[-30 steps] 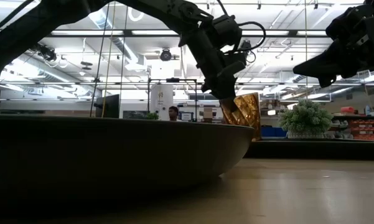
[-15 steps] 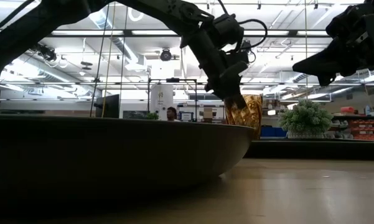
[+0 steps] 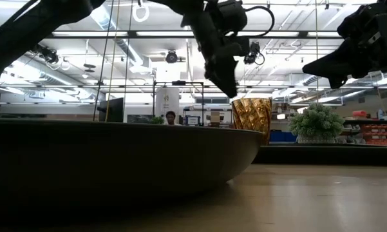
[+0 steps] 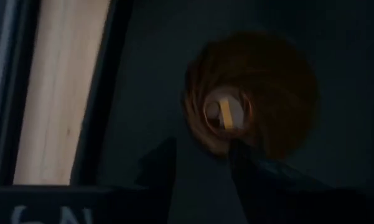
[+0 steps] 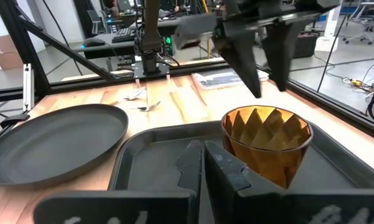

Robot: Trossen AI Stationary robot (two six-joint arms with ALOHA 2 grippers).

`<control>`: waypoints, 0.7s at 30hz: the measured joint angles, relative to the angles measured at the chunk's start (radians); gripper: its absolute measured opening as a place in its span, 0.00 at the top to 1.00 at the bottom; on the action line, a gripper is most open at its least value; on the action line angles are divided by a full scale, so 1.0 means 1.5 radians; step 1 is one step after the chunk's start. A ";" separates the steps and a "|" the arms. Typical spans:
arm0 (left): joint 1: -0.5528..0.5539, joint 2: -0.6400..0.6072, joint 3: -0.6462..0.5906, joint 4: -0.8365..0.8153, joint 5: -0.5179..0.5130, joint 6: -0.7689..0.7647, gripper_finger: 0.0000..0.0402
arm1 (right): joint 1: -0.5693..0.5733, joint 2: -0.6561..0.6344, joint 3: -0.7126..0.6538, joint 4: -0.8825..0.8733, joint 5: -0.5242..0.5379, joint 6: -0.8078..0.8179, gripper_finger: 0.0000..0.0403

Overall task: Pick and place plate/cup/fork/spoon on tray
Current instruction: Put the brown cup on the black serving tray

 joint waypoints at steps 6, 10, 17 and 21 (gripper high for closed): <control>0.004 -0.001 -0.016 -0.067 0.000 0.000 0.62 | 0.000 0.000 0.000 0.000 0.000 0.000 0.93; 0.001 -0.001 -0.079 -0.031 0.000 -0.004 0.65 | 0.000 0.000 0.000 0.000 0.000 0.000 0.93; -0.019 0.000 -0.165 0.095 0.000 -0.033 0.73 | 0.000 0.000 0.000 0.000 0.000 0.000 0.93; -0.029 0.001 -0.196 0.152 -0.002 -0.052 0.80 | 0.000 0.000 0.000 0.000 0.000 0.000 0.93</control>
